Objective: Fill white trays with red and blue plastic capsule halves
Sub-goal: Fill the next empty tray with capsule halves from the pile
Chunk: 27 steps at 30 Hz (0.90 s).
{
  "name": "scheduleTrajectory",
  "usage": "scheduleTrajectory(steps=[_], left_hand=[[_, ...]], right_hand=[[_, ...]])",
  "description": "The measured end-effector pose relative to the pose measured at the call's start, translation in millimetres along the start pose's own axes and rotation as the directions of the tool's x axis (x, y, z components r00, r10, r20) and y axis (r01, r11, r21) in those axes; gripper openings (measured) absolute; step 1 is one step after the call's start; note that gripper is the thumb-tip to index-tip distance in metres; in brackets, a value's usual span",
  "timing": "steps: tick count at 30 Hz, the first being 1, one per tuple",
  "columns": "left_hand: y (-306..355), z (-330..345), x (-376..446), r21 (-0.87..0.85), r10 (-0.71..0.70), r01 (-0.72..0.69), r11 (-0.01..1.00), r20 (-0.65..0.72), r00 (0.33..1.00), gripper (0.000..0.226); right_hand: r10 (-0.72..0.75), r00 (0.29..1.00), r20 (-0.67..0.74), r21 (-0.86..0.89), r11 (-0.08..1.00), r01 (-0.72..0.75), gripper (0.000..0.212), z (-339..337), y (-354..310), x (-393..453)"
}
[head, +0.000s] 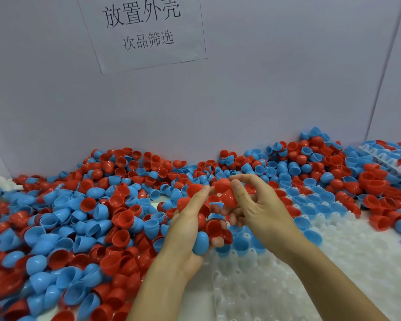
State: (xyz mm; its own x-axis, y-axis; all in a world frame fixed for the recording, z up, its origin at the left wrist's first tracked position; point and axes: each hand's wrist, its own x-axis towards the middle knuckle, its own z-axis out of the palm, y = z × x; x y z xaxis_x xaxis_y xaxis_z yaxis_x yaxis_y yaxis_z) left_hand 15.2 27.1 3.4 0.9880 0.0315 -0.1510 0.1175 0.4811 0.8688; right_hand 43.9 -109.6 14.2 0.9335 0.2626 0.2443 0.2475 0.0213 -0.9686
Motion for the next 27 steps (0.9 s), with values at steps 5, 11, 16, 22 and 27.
scheduleTrajectory(steps=[5,11,16,22,27], left_hand=[[-1.6,-3.5,1.3,0.046,0.026,-0.026,0.999,0.007,1.0,0.039],[-2.0,-4.0,1.8,0.068,0.043,-0.04,0.997,-0.049,0.998,0.035],[-2.1,-1.7,0.9,0.099,0.053,-0.042,0.994,-0.11,0.992,0.047],[-2.6,-1.3,0.2,0.141,0.087,-0.076,0.987,-0.073,0.994,0.038],[-4.9,0.8,1.1,0.199,0.1,-0.08,0.977,-0.095,0.99,0.033]], right_hand=[[0.005,0.988,0.154,-0.027,1.0,-0.001,0.026,-4.1,-1.0,-3.4],[0.08,0.971,0.224,-0.016,0.997,-0.079,0.027,-13.6,-9.1,-4.2],[0.042,0.983,0.177,-0.104,0.994,-0.024,0.025,-11.5,-10.5,-3.6],[-0.253,0.949,0.186,-0.557,0.769,0.314,0.031,-11.7,-1.9,-6.2],[-0.207,0.964,0.166,-0.71,0.653,0.262,0.021,-8.4,0.0,-2.4]])
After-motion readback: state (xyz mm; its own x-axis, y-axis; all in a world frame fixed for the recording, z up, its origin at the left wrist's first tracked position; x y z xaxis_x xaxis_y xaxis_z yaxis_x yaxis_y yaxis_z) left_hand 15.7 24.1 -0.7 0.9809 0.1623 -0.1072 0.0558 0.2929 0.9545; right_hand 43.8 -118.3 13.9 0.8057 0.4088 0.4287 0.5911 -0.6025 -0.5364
